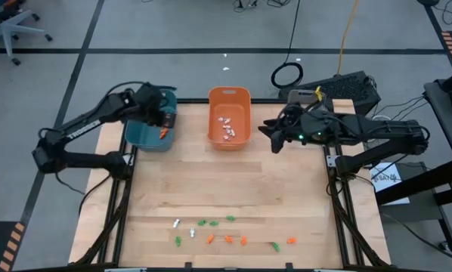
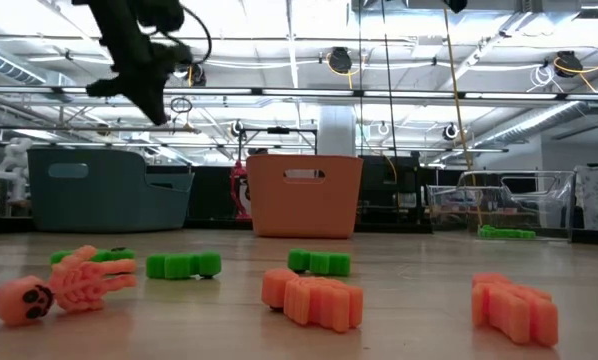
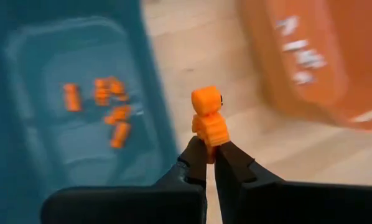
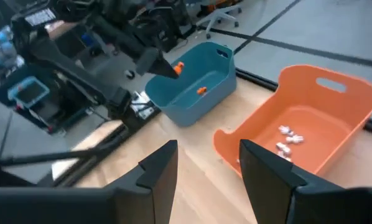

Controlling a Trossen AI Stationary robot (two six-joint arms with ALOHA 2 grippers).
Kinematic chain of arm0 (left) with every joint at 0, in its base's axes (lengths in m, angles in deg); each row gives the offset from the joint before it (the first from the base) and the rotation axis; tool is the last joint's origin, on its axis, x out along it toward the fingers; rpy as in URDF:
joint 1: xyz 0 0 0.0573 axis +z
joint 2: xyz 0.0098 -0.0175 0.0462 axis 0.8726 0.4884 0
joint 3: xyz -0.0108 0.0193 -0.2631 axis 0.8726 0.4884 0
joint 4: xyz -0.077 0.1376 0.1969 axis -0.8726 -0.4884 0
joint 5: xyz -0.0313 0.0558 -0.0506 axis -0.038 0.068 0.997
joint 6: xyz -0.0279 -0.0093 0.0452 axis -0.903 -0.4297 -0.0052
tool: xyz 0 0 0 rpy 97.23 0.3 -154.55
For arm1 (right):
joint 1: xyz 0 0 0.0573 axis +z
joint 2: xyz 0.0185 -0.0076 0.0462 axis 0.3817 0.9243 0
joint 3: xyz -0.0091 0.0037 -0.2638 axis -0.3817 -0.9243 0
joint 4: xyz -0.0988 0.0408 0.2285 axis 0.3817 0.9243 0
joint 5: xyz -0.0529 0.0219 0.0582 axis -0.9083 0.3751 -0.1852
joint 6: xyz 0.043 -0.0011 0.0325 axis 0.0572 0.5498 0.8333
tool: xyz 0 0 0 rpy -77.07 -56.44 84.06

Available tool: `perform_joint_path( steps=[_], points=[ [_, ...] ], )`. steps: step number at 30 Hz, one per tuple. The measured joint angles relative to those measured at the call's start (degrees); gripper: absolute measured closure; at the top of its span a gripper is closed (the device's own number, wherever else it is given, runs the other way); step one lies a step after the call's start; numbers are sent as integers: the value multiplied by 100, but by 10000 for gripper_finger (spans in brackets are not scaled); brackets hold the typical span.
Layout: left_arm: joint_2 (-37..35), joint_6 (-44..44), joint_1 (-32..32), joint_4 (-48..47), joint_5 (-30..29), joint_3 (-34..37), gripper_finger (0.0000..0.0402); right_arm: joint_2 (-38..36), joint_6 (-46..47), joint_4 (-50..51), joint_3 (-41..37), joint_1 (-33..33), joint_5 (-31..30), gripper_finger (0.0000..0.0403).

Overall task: Sort Halloween decoration
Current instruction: Put the orange skeleton toy into the blue bin, then put the white skeleton toy into the orange bin

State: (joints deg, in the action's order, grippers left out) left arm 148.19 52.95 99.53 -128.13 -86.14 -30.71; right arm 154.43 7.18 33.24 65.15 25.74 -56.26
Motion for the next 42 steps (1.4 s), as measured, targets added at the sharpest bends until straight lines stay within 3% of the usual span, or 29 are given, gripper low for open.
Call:
perform_joint_path(
  steps=[9, 20, 30, 35, 42],
  points=[
    [1299, 2162, 919, -316, -98, 0, 393, 507, 800, -261, 0, -26, 22, 248],
    [2407, 3215, 1007, -307, -224, 0, 382, 1127, 1212, -1188, 0, -26, 13, 248],
    [2273, 3183, 1049, -432, -1015, 0, 248, 1406, 1321, -1734, 0, 81, 29, 248],
    [1866, 3178, 1049, -608, -534, 0, 212, 1395, 1226, -1729, 0, 105, 24, 247],
    [822, 3009, 833, -793, 699, 0, 208, 1384, 1059, -1734, 0, 103, 26, 247]
  ],
)
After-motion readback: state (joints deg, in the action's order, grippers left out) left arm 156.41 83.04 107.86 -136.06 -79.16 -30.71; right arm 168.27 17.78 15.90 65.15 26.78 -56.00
